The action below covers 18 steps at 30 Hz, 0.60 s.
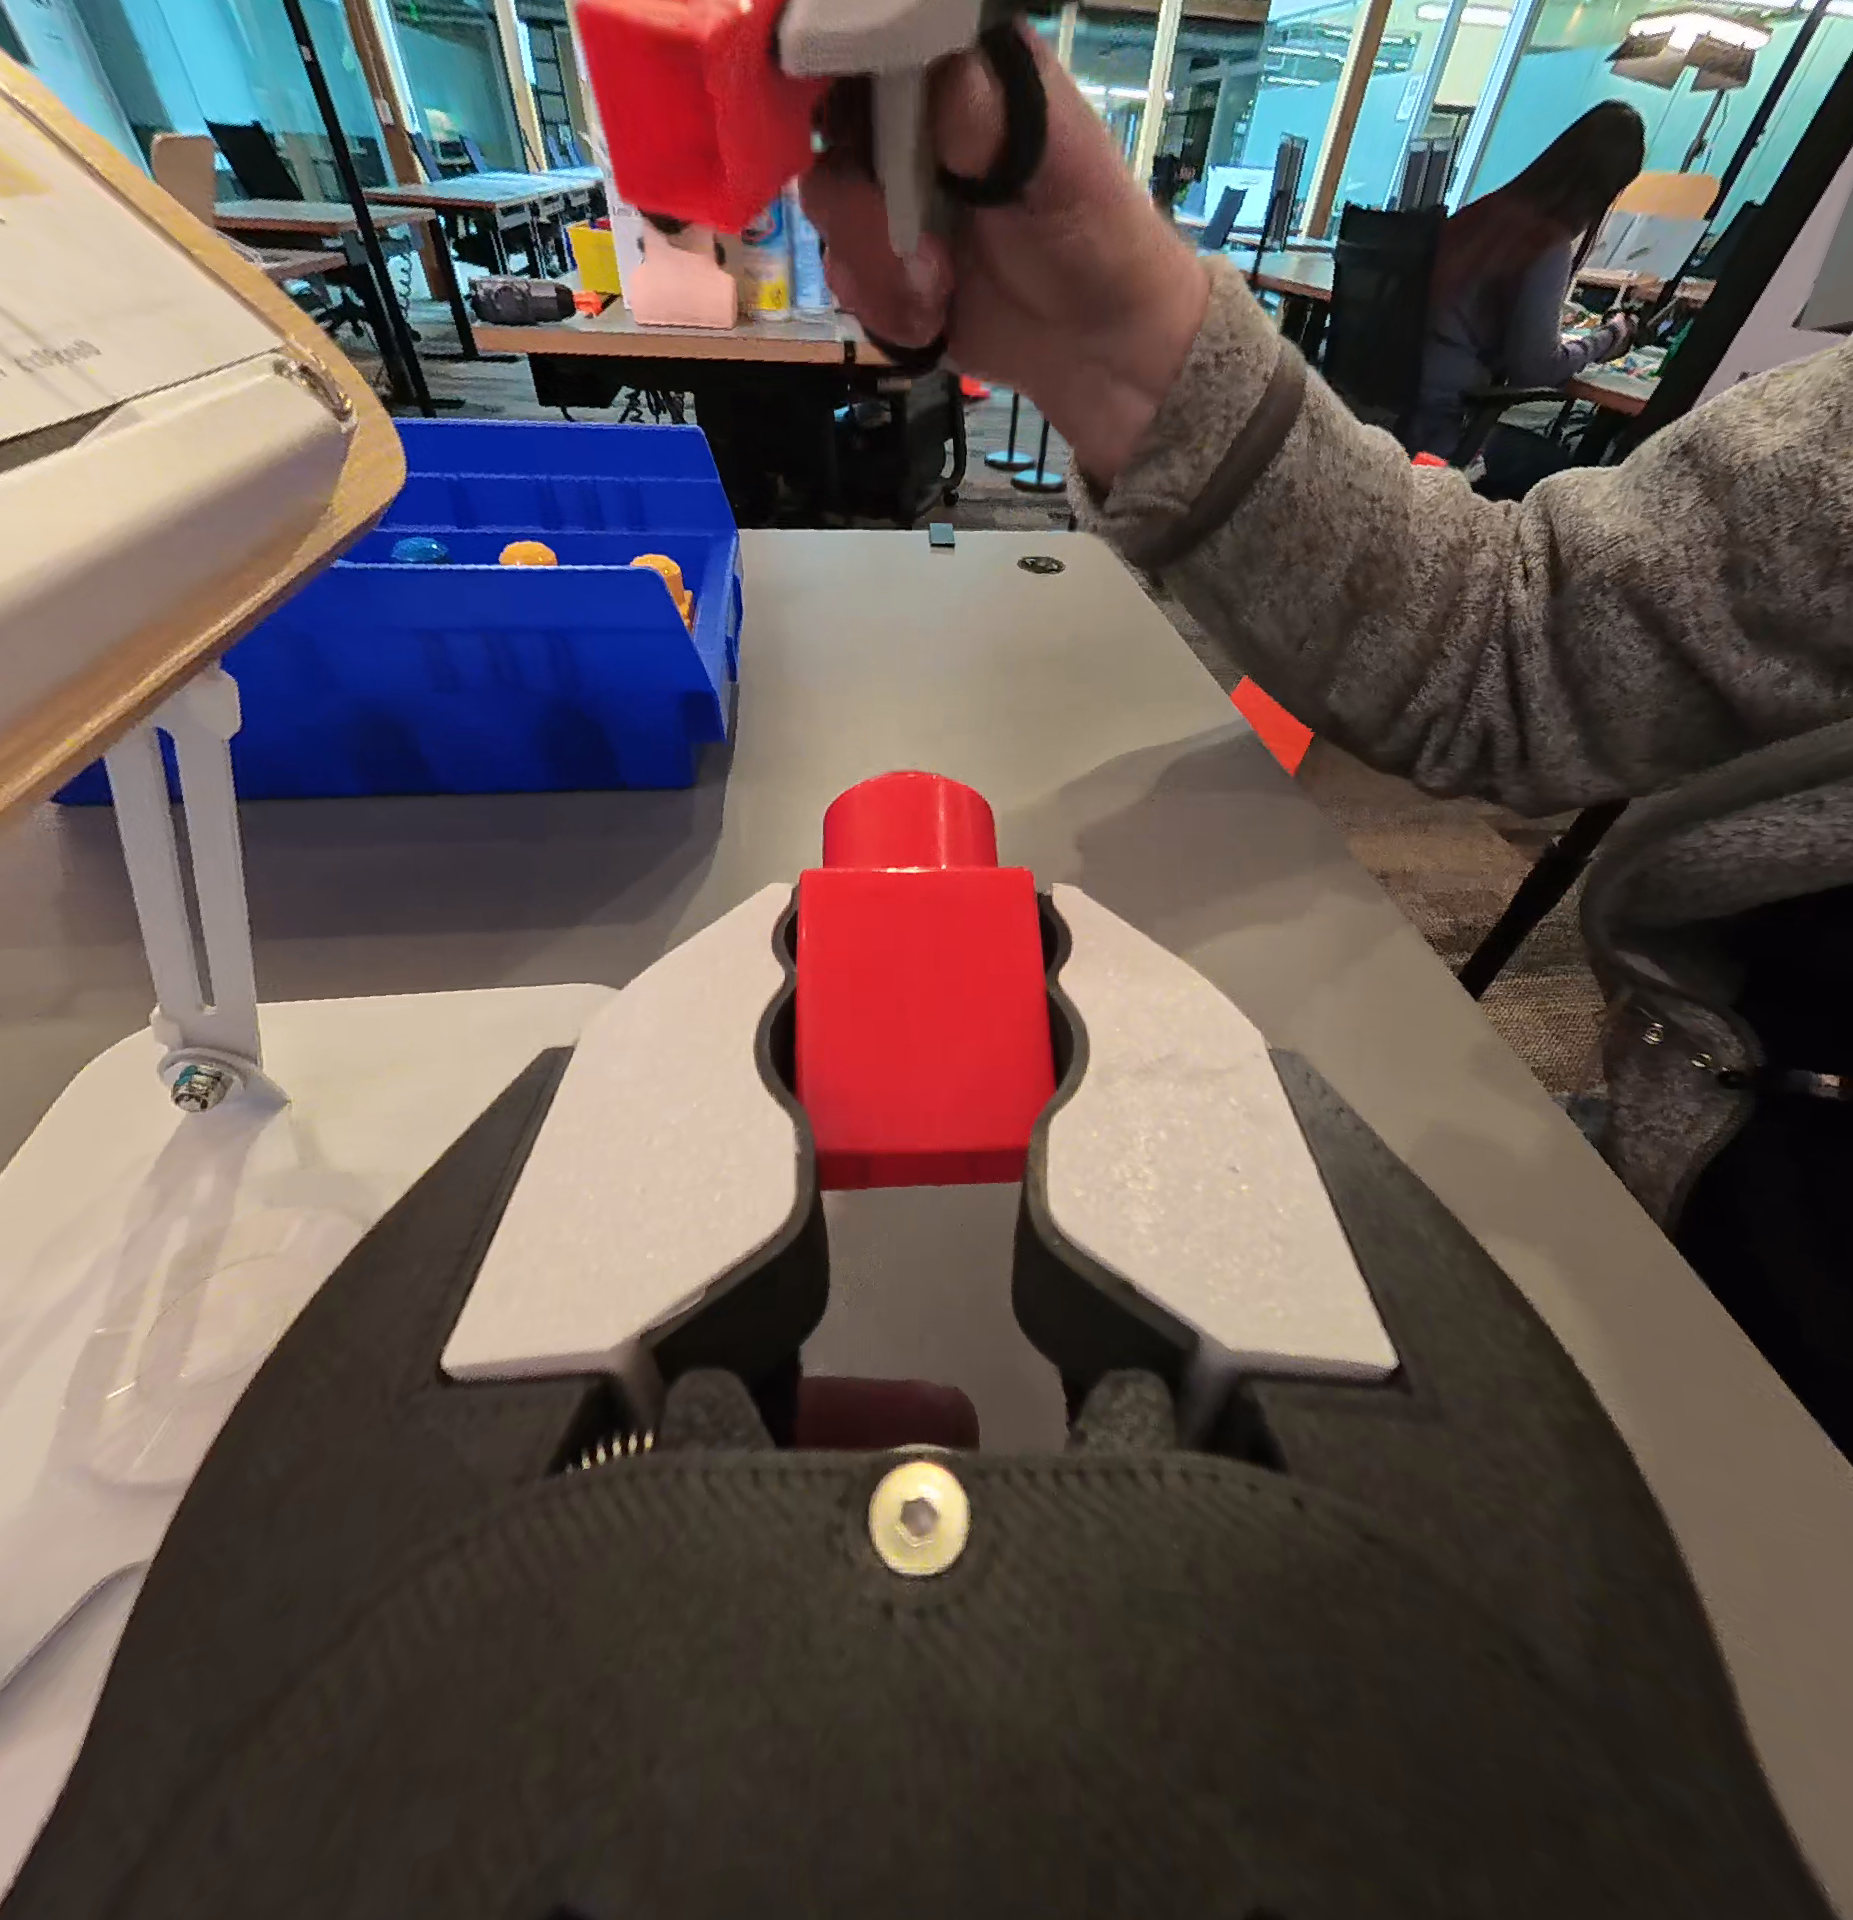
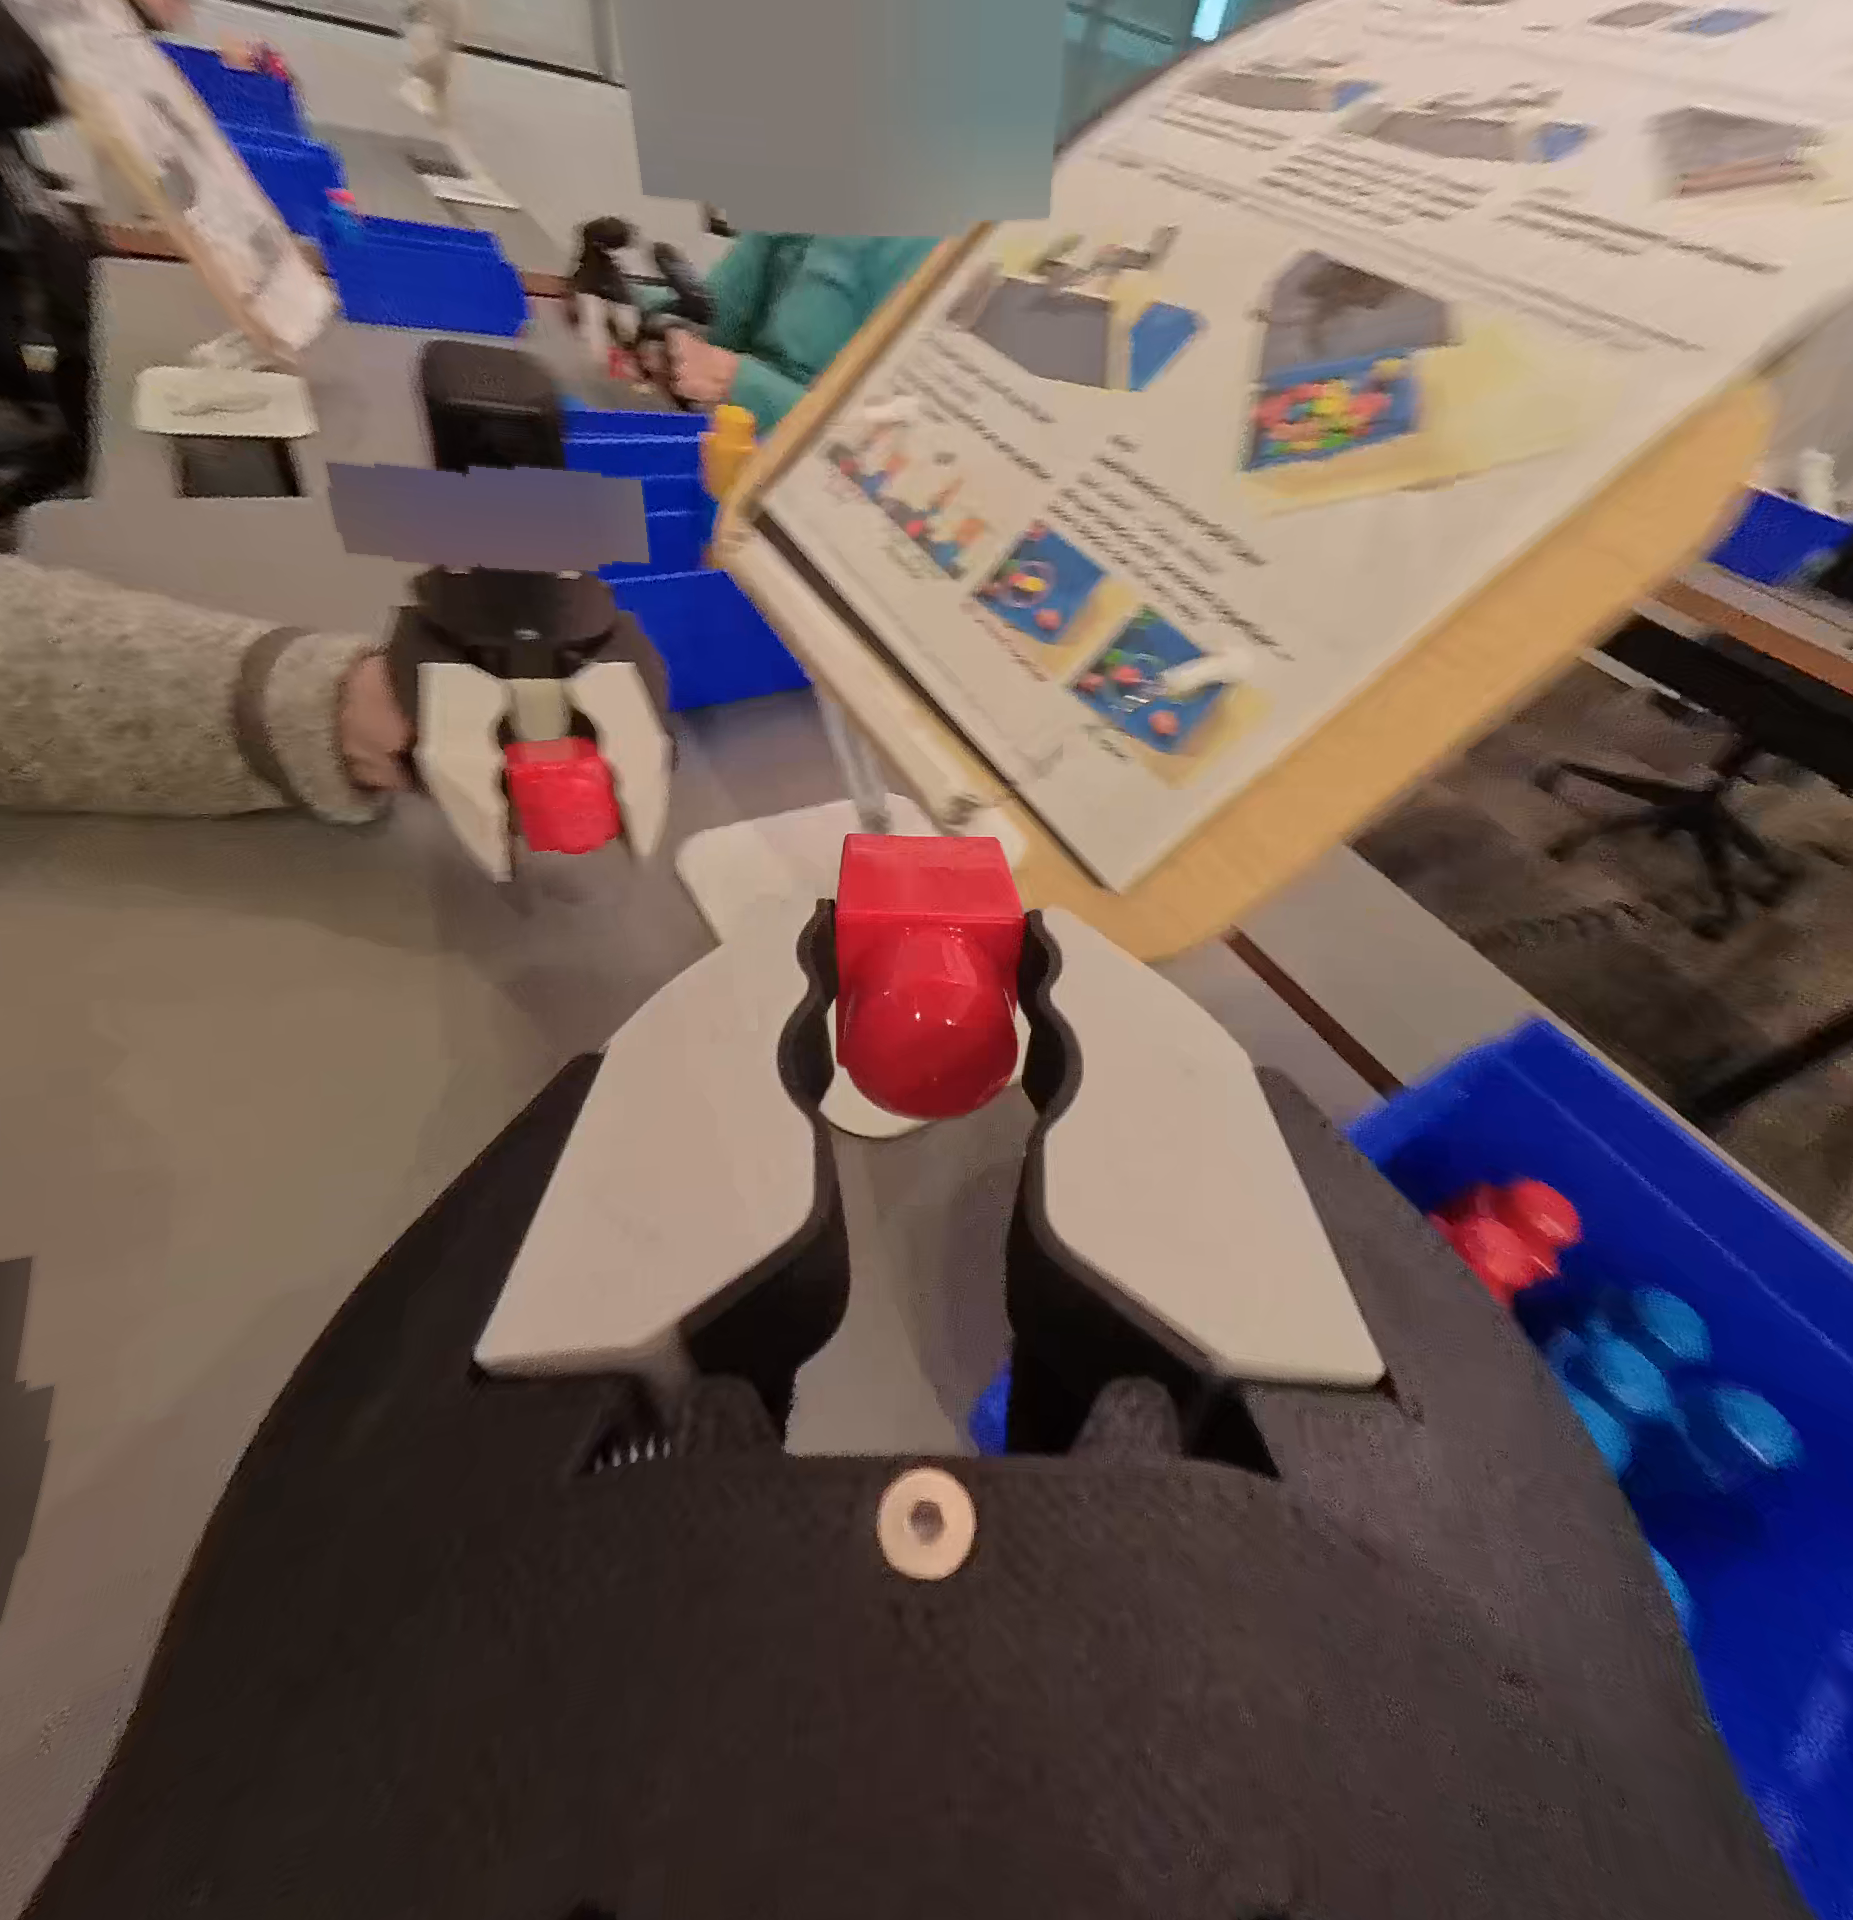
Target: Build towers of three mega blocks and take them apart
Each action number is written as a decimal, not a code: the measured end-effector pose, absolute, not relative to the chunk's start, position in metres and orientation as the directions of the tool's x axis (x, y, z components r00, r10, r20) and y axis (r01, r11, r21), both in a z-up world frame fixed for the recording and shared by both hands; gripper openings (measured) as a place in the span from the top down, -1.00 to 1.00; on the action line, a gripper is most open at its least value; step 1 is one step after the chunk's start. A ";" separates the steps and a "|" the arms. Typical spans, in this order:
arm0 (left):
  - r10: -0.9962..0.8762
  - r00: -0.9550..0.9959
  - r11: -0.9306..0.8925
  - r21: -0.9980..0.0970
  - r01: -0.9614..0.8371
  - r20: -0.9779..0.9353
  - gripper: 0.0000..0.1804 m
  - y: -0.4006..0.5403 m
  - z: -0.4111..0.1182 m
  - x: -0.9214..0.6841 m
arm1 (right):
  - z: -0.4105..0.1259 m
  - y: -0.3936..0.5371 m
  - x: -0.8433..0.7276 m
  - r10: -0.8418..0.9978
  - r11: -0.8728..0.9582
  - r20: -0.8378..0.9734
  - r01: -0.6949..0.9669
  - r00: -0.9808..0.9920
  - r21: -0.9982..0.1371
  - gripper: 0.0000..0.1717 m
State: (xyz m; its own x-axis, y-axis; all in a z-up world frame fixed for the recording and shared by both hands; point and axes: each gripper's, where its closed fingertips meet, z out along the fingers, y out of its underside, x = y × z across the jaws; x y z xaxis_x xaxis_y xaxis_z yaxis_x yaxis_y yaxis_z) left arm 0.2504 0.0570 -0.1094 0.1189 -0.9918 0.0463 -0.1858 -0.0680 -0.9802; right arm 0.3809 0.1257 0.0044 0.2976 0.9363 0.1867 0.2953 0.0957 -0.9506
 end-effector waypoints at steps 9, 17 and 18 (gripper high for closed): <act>-0.991 0.125 -0.082 -0.972 -0.219 0.055 0.55 0.060 -0.121 0.253 | -0.044 0.263 0.456 0.744 -0.311 0.098 0.472 0.661 -0.825 0.60; -0.989 0.130 -0.095 -0.970 -0.226 0.067 0.55 0.064 -0.126 0.251 | -0.129 0.327 0.478 0.672 -0.564 0.123 0.613 0.730 -0.554 0.60; -0.989 0.130 -0.097 -0.970 -0.224 0.069 0.55 0.064 -0.126 0.250 | -0.135 0.330 0.480 0.669 -0.582 0.122 0.620 0.733 -0.526 0.60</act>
